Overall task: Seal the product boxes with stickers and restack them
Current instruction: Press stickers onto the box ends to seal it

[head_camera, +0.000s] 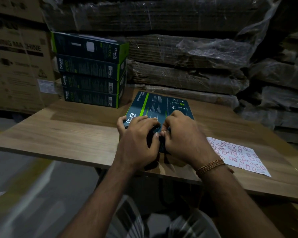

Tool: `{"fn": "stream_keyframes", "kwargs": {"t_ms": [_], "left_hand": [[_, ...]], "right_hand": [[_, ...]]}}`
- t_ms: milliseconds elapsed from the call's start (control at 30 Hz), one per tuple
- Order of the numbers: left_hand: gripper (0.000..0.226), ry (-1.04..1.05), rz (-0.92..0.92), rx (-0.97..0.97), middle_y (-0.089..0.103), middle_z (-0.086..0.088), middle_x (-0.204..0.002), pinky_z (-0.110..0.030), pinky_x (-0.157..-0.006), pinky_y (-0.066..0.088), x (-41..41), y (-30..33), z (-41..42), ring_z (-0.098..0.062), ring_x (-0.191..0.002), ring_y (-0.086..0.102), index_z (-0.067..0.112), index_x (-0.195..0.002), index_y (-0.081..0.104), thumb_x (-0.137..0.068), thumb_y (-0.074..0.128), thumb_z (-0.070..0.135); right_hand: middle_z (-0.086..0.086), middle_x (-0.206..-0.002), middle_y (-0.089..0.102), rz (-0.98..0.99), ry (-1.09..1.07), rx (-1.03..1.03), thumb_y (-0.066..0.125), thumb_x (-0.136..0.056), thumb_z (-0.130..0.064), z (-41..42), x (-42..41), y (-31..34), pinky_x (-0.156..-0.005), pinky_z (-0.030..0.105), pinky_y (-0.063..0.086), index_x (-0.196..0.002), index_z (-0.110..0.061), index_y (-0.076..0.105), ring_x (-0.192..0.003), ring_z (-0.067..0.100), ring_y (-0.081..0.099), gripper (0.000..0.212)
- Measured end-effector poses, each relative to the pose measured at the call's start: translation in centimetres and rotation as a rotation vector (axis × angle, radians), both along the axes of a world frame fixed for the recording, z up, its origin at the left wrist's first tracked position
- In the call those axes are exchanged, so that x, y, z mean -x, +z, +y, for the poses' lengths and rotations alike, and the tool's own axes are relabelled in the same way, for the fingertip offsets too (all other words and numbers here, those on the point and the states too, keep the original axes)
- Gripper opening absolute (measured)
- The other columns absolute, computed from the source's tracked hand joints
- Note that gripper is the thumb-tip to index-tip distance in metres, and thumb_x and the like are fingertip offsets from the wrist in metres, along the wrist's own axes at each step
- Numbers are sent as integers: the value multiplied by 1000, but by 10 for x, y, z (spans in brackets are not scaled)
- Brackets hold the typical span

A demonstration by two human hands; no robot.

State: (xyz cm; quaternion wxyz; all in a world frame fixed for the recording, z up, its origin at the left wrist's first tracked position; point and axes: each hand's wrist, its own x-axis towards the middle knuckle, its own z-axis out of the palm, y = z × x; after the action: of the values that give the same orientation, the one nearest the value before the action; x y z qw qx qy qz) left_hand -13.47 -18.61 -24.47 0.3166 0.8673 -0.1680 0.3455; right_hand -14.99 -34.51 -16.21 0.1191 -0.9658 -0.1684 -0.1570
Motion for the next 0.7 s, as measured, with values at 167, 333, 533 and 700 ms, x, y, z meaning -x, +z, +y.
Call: {"fn": "stream_keyframes", "kwargs": {"t_ms": [167,333,533,700], "left_hand": [[37,11,-13,-13,70,15,-131,-61,-123,13,0,0,-1,-11,-138,54,28,-127,69,-92,61,39],[36,23,-16,-23,69,16,-132,-61,-123,14,-1,-1,-1,-11,-137,54,29,-126,69,-93,61,40],[34,19,-16,-32,68,17,-130,-60,-122,15,-2,-1,-1,-10,-136,54,31,-124,68,-92,62,41],[34,23,-20,-34,68,17,-130,-61,-122,16,-1,0,-1,-10,-134,55,31,-124,67,-92,62,41]], "right_hand": [[-5,-108,50,-9,-2,12,64,-102,-33,0,-2,1,-85,33,51,-101,-25,61,-98,14,50,8],[-6,-109,50,-21,-1,33,63,-102,-35,0,-3,1,-86,36,55,-103,-26,62,-98,14,52,9],[-6,-109,51,-18,-14,37,64,-100,-37,1,-6,1,-87,37,55,-104,-26,63,-100,14,52,11],[-8,-108,52,10,-17,27,67,-98,-36,0,-9,2,-91,39,55,-103,-28,61,-101,14,52,11]]}}
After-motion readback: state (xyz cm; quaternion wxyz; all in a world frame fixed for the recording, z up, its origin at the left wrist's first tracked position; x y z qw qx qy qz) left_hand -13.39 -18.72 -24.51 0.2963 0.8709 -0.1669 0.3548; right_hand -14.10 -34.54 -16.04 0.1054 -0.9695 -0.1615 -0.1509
